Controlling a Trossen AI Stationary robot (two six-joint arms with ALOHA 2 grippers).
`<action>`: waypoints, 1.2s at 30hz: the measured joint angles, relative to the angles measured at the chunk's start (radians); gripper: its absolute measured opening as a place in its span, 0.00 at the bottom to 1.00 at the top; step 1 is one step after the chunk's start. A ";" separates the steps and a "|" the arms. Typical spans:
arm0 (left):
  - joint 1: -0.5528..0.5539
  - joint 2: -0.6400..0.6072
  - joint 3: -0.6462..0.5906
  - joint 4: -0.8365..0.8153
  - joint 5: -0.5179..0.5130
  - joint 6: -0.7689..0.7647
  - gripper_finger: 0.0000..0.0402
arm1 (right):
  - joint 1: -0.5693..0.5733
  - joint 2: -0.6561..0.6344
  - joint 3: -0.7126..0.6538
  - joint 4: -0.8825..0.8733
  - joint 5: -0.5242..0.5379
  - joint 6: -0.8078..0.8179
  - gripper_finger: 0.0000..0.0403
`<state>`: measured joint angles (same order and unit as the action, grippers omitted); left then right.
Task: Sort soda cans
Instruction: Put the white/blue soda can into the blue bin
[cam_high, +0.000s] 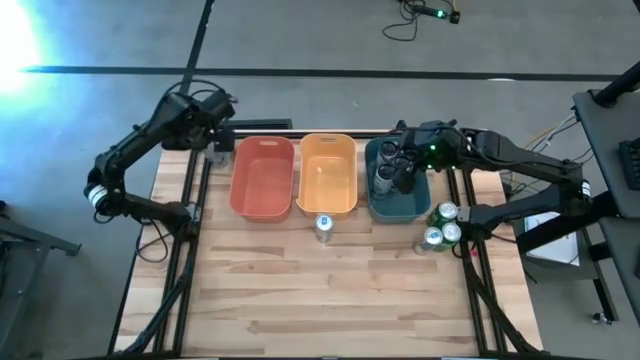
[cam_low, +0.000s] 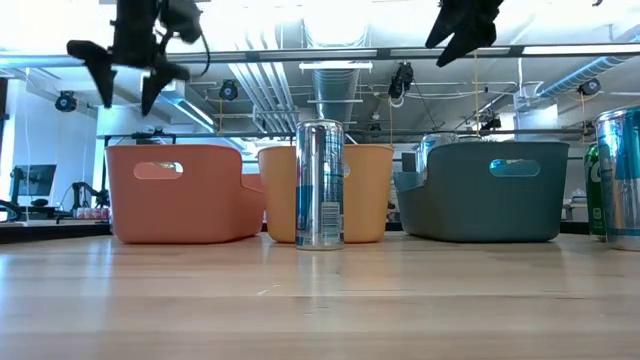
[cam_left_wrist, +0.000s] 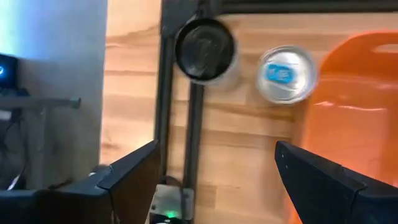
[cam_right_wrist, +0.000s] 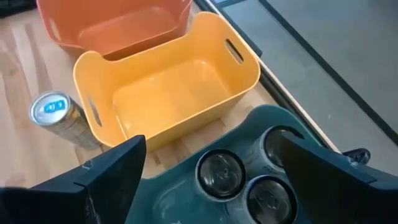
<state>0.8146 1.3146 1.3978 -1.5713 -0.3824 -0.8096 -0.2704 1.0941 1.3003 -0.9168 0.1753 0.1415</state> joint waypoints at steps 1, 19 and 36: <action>0.007 0.001 -0.014 0.001 0.000 0.000 0.74 | 0.000 0.002 0.000 0.002 0.000 -0.005 0.89; 0.163 -0.004 -0.214 0.291 0.005 -0.047 0.84 | 0.000 0.020 0.000 0.033 -0.002 0.027 0.89; 0.207 -0.004 -0.342 0.476 -0.045 -0.162 0.83 | 0.004 0.020 0.000 0.032 -0.023 0.030 0.89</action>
<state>1.0214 1.3102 1.0561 -1.0950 -0.4278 -0.9716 -0.2661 1.1137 1.2999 -0.8845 0.1528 0.1711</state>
